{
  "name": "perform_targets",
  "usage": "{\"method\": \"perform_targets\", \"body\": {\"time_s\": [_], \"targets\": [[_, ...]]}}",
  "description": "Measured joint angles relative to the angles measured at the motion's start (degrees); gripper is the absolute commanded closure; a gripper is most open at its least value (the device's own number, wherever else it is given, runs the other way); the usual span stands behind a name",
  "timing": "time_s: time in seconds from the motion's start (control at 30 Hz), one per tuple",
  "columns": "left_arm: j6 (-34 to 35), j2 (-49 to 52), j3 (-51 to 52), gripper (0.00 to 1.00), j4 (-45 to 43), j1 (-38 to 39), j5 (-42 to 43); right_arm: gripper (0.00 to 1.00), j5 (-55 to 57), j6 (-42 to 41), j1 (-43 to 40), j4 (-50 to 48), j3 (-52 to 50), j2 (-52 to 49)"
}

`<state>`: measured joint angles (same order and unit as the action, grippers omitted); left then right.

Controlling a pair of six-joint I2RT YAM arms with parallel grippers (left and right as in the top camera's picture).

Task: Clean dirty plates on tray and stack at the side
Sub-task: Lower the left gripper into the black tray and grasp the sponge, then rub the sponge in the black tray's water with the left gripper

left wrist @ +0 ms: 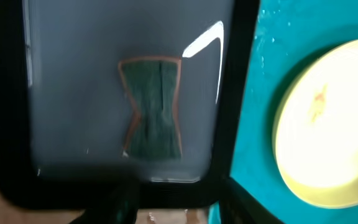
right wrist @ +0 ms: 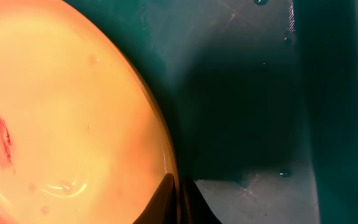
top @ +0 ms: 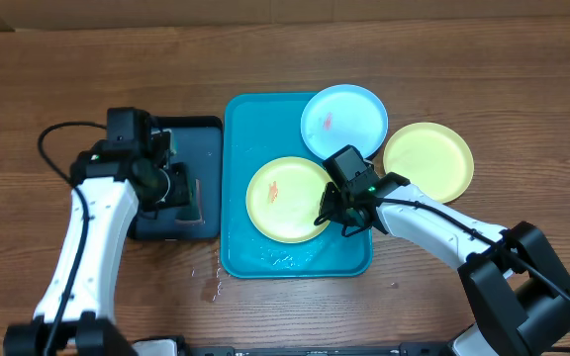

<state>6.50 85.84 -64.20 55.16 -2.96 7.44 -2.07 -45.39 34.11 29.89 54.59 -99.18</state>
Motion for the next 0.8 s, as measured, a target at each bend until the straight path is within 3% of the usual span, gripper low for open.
{"method": "perform_targets", "body": {"time_s": [0.8], "targets": [[-0.8, 12.1, 0.1, 0.64, -3.8, 0.0, -2.4, 0.96, 0.2, 0.2, 0.0, 0.0, 0.0, 0.0]]}}
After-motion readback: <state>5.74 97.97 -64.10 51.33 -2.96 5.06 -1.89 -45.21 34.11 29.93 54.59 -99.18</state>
